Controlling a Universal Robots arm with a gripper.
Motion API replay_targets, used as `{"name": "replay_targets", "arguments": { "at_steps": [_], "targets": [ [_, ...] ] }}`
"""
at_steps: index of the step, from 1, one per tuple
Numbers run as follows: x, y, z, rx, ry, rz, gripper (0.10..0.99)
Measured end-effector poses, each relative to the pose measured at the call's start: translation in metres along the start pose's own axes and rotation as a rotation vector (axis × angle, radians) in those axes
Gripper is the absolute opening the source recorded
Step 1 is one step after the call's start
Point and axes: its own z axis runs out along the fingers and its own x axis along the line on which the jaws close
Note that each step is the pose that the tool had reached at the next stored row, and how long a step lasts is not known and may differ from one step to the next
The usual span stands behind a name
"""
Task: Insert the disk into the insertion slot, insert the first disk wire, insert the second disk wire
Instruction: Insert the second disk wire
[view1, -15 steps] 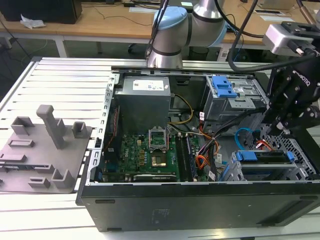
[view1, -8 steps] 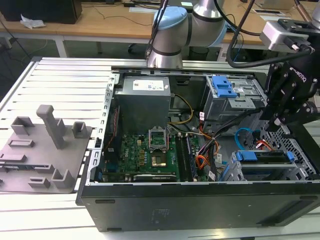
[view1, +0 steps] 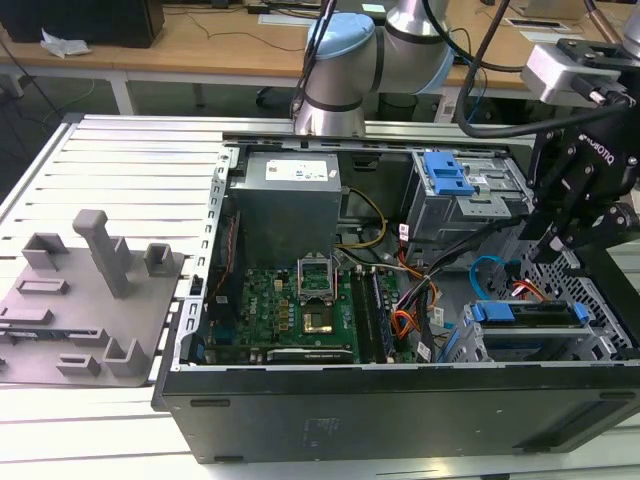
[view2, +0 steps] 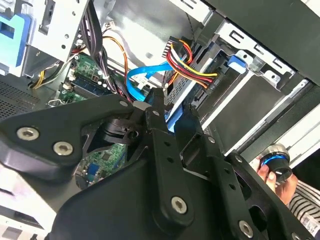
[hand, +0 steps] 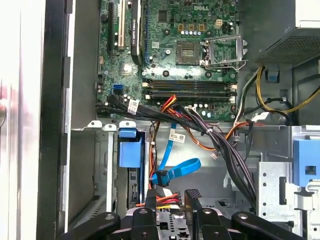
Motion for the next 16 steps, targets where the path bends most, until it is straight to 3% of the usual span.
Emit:
{"name": "replay_targets", "arguments": {
  "at_steps": [7, 8, 9, 11, 14, 16],
  "targets": [
    [-0.0077, 0.0004, 0.0008, 0.0, 0.0004, -0.01, 0.361],
    [-0.0077, 0.0012, 0.0009, 0.0, 0.0036, -0.02, 0.361],
    [-0.0077, 0.0014, 0.0009, 0.001, 0.025, -0.04, 0.361],
    [-0.0077, 0.0017, 0.001, 0.001, 0.038, -0.063, 0.361],
    [-0.0062, 0.0116, 0.0064, 0.002, 0.0401, -0.086, 0.361],
    [-0.0028, 0.0135, 0.0092, 0.002, 0.0403, -0.096, 0.361]
  ]
}}
